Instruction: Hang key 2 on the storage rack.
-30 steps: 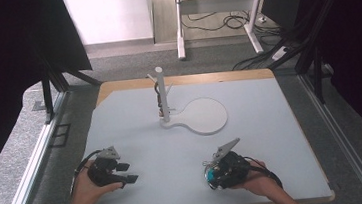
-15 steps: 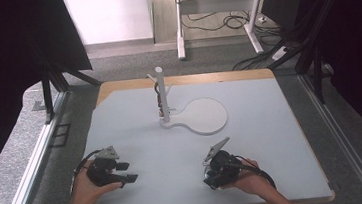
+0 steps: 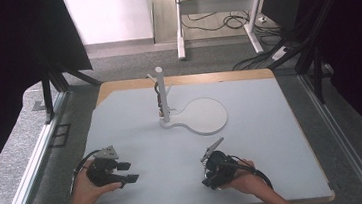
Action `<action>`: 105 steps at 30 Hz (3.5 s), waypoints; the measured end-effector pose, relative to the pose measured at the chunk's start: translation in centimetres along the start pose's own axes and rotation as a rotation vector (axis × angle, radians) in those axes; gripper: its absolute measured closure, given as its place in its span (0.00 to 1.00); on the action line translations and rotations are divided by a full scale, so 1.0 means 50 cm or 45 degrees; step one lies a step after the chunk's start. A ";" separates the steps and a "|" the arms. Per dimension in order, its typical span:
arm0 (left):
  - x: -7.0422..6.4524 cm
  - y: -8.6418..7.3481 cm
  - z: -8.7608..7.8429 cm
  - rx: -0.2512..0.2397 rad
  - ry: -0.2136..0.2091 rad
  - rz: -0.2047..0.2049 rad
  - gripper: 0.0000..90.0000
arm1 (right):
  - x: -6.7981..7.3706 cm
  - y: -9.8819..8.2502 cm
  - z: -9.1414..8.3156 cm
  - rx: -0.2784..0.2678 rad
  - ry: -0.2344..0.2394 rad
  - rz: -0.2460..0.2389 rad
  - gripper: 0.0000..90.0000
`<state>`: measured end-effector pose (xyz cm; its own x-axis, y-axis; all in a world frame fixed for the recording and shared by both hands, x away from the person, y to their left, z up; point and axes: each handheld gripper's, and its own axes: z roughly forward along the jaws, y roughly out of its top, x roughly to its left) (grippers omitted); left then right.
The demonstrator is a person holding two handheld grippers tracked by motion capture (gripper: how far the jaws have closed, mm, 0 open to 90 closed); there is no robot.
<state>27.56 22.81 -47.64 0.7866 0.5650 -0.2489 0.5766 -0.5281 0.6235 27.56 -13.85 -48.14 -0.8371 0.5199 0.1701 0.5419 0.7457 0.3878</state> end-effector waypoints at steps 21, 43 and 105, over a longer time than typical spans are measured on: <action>0.006 -0.002 0.000 0.012 0.009 0.007 0.44 | -0.030 0.011 -0.015 0.028 0.026 0.081 0.97; 0.009 -0.003 0.007 0.024 0.005 0.008 0.44 | -0.109 0.073 -0.127 0.029 0.169 0.110 0.98; 0.010 -0.002 0.020 0.022 -0.018 0.001 0.44 | -0.228 0.188 -0.302 -0.093 0.170 0.279 0.98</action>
<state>28.11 22.51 -48.56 0.7901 0.5556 -0.2587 0.5794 -0.5396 0.6108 41.08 -19.07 -32.74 -0.7056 0.6024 0.3732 0.7084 0.5867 0.3924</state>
